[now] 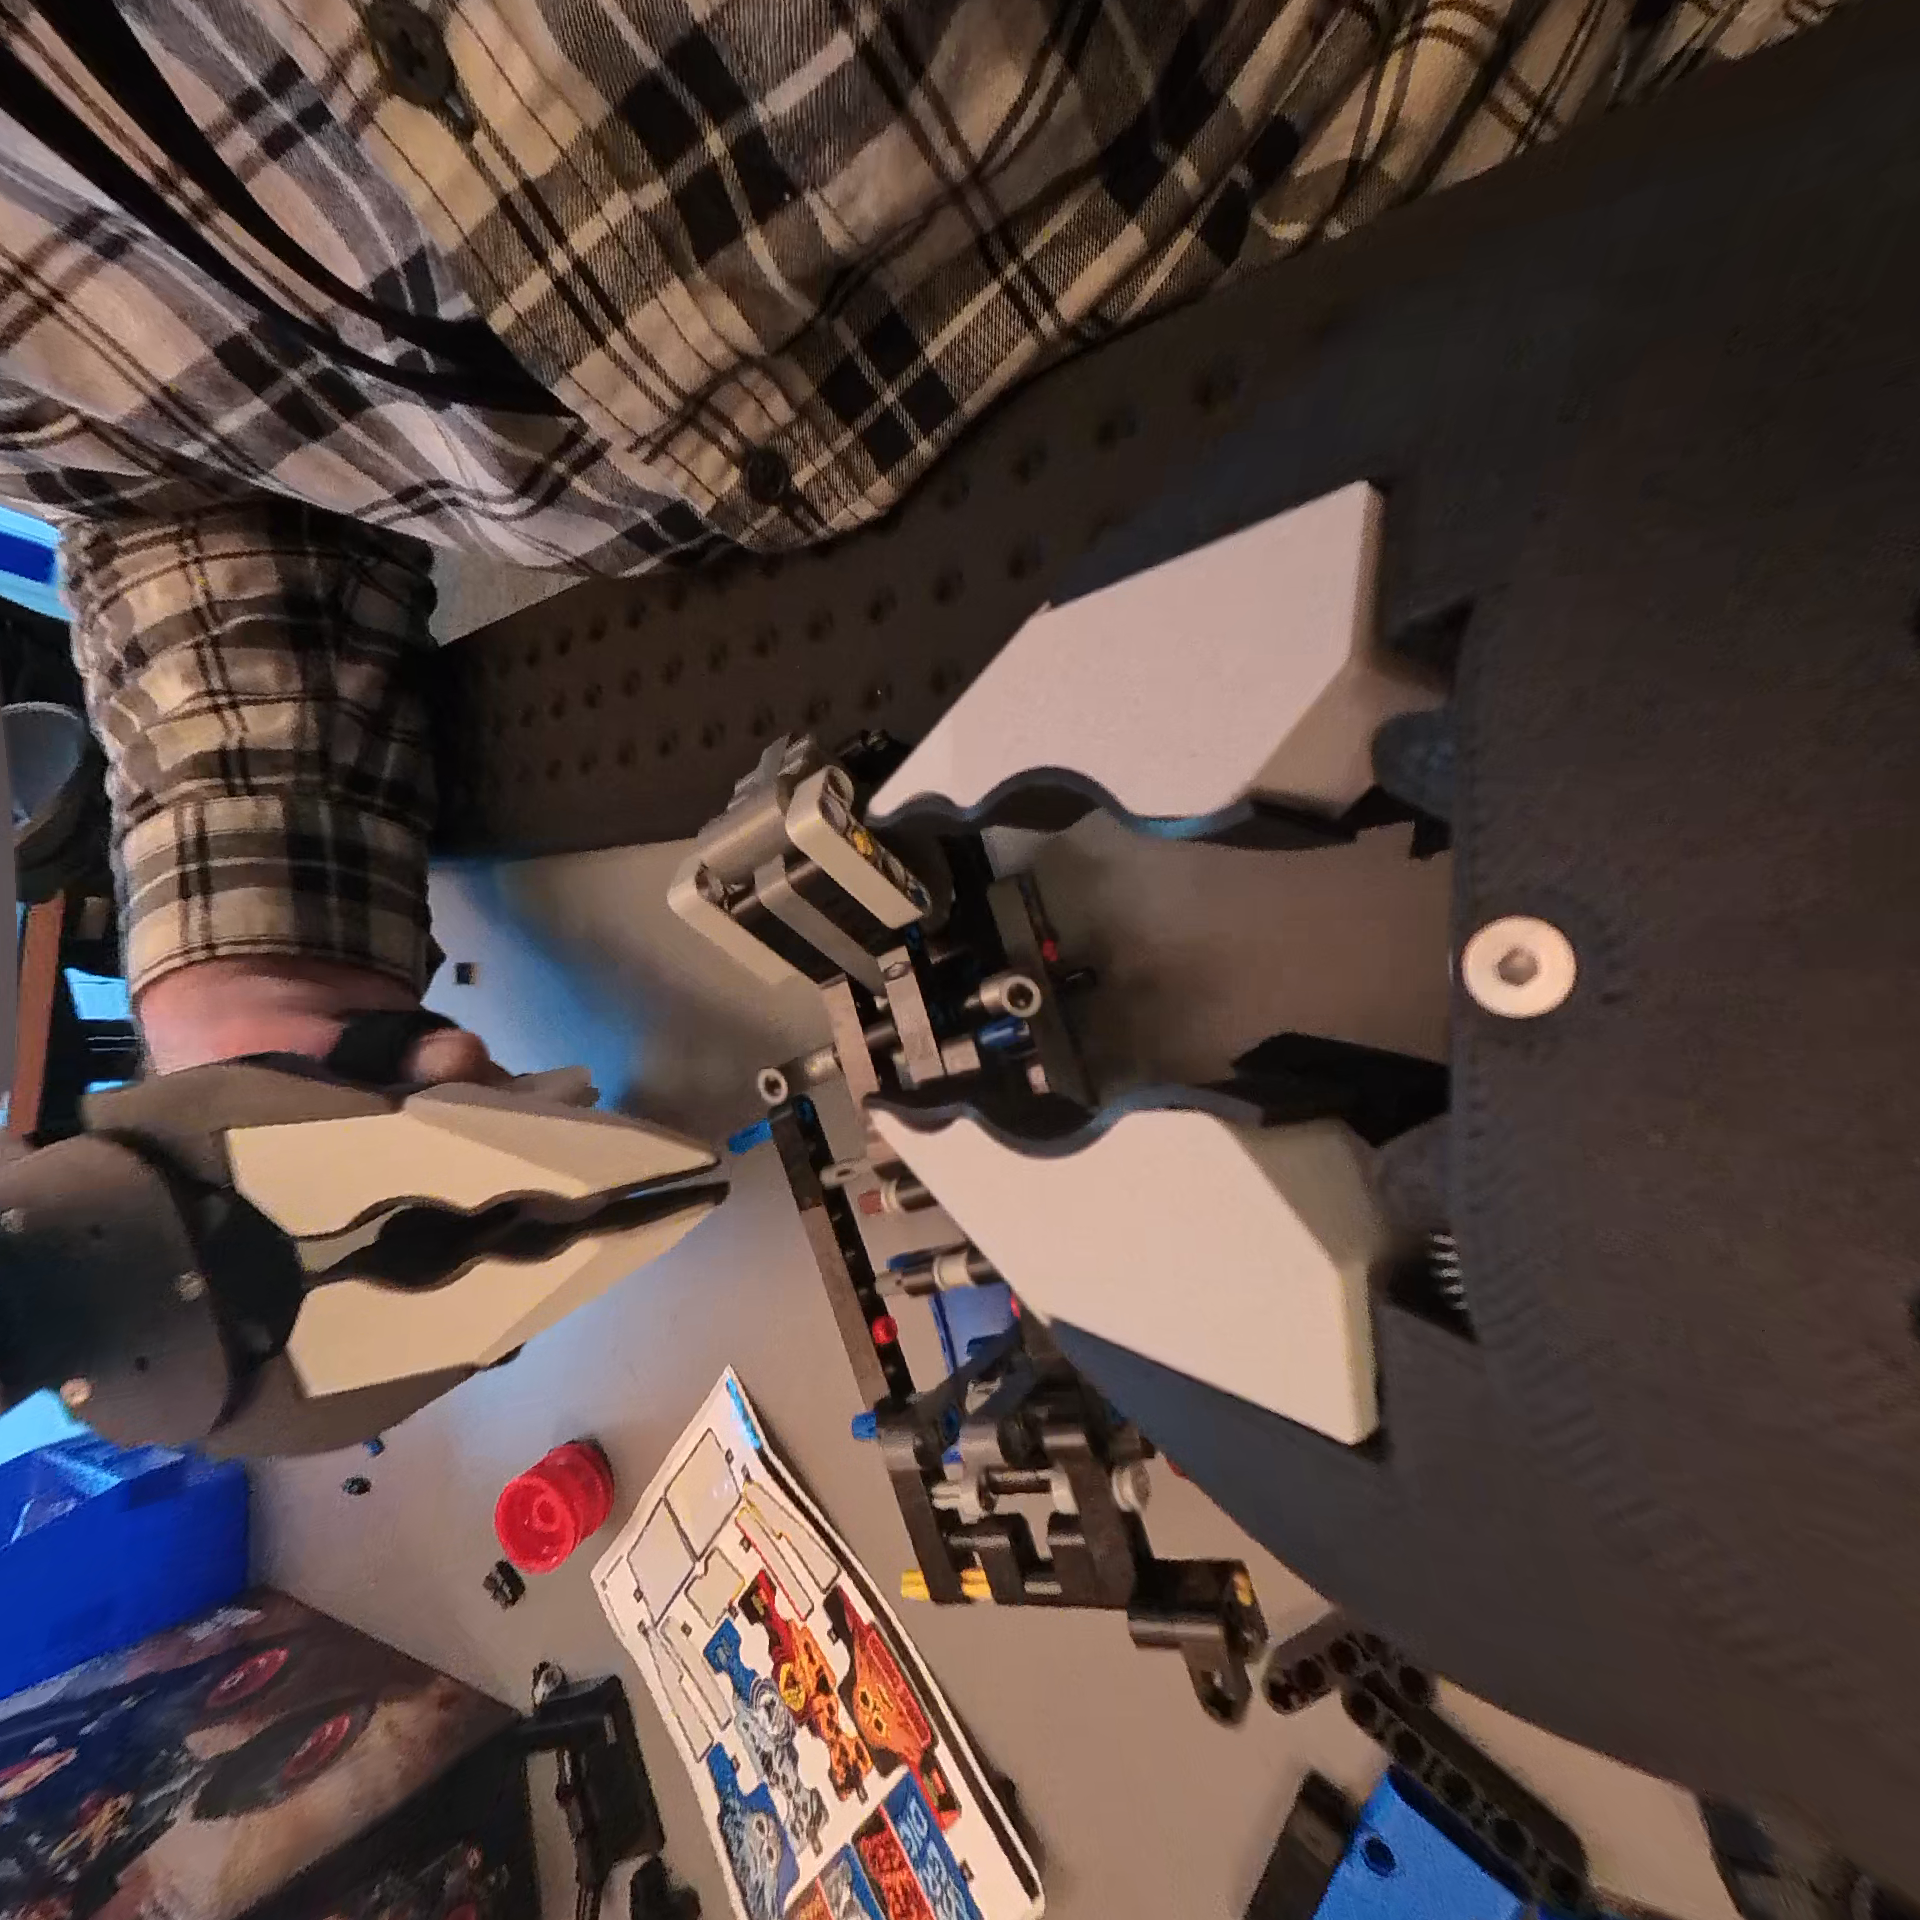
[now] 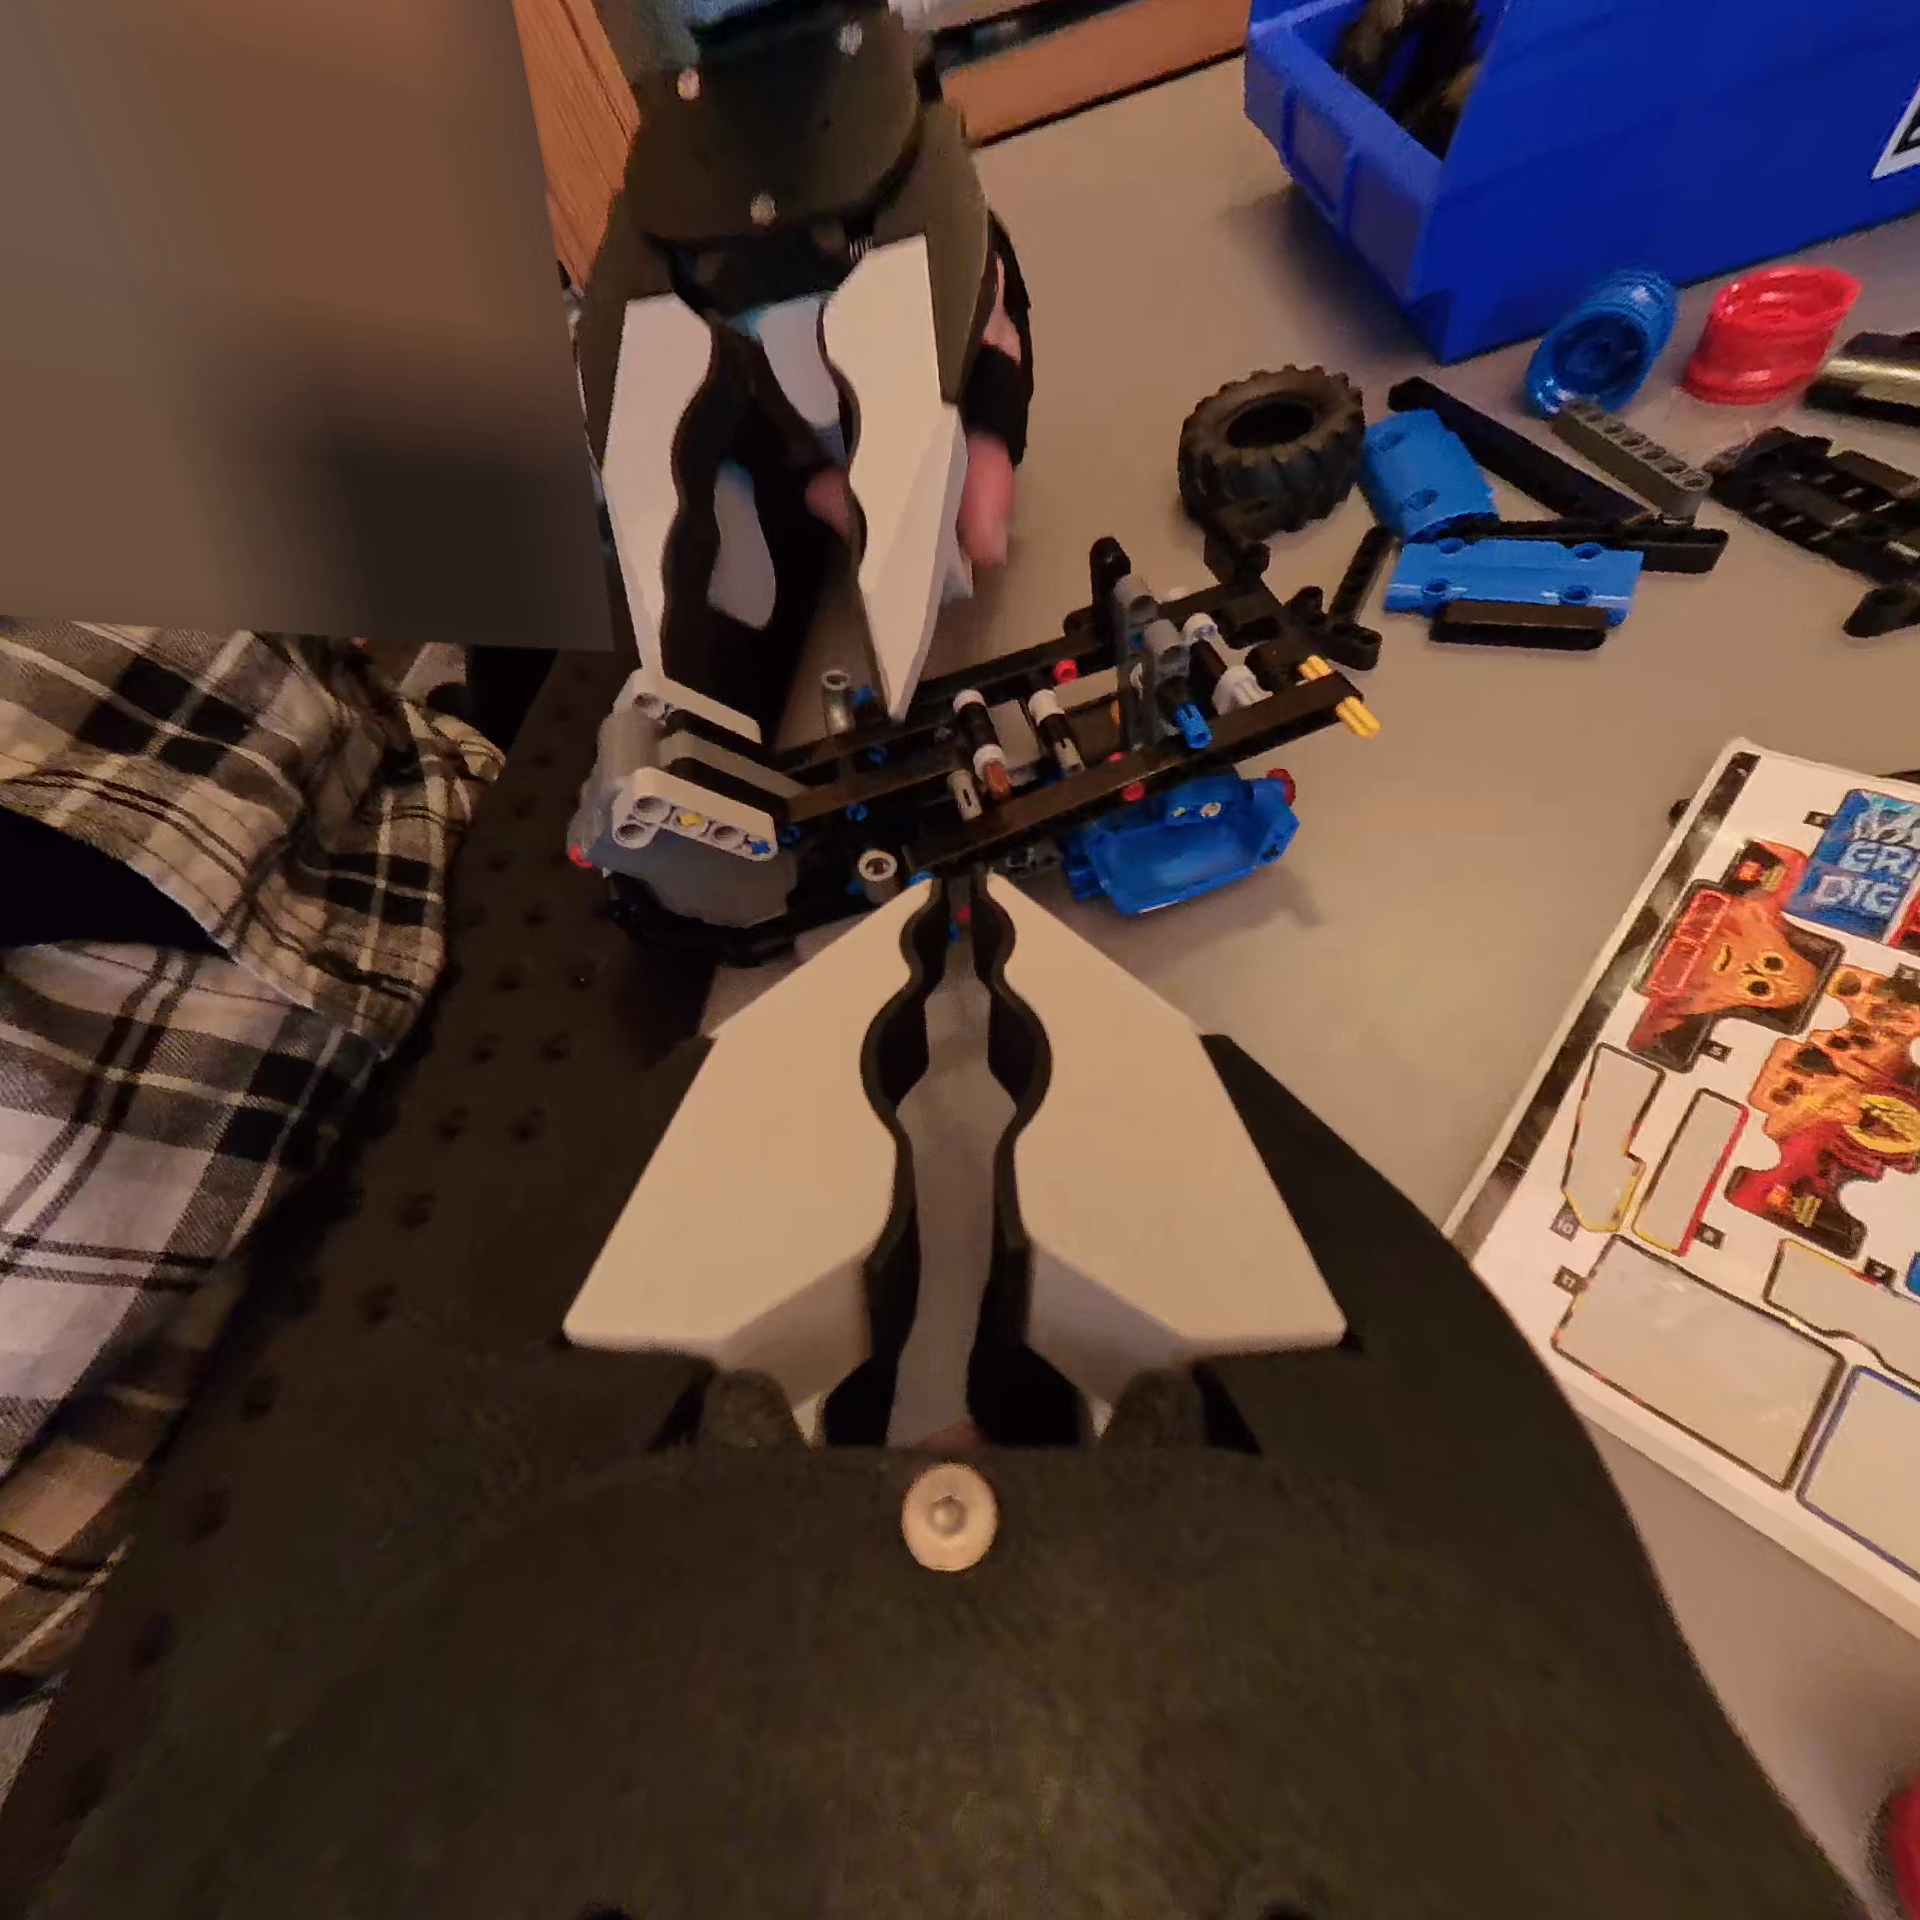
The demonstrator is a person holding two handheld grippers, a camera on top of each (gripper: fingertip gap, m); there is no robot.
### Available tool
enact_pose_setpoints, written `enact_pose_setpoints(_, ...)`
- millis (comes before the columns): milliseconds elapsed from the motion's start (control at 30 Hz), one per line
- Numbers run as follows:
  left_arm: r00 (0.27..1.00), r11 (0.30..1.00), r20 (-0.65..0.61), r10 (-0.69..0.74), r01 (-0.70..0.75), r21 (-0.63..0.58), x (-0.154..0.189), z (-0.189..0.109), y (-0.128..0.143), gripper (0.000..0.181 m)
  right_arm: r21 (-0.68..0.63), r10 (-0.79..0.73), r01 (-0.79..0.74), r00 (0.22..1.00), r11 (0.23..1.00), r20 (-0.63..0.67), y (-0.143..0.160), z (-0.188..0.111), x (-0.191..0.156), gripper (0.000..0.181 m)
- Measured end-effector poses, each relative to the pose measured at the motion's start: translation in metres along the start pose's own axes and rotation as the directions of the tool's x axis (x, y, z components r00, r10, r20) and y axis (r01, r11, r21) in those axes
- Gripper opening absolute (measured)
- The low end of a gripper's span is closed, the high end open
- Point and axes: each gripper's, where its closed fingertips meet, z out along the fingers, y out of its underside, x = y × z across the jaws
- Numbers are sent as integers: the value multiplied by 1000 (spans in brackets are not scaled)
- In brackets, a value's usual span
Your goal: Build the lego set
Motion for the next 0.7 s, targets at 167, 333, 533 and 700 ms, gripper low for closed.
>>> enact_pose_setpoints(167, 998, 999, 66, 20, -18, -40, -7, -5, 8, 42, -40, -29, 29, 999, 999, 13, 4, 7, -4, 4)
enact_pose_setpoints(333, 993, 998, 109, 49, -45, -39, -9, -4, 8, 38, -35, -17, 18, 1000, 999, 24, 3, 7, -4, 3)
enact_pose_setpoints(533, 984, 996, 158, 85, -79, -44, -15, -7, 10, 23, -47, 63, -60, 996, 997, 61, 4, 9, -1, 14)
enact_pose_setpoints(700, 972, 992, 199, 127, -119, -50, -19, -5, 10, 17, -44, 98, -94, 991, 995, 96, 4, 12, -5, 4)
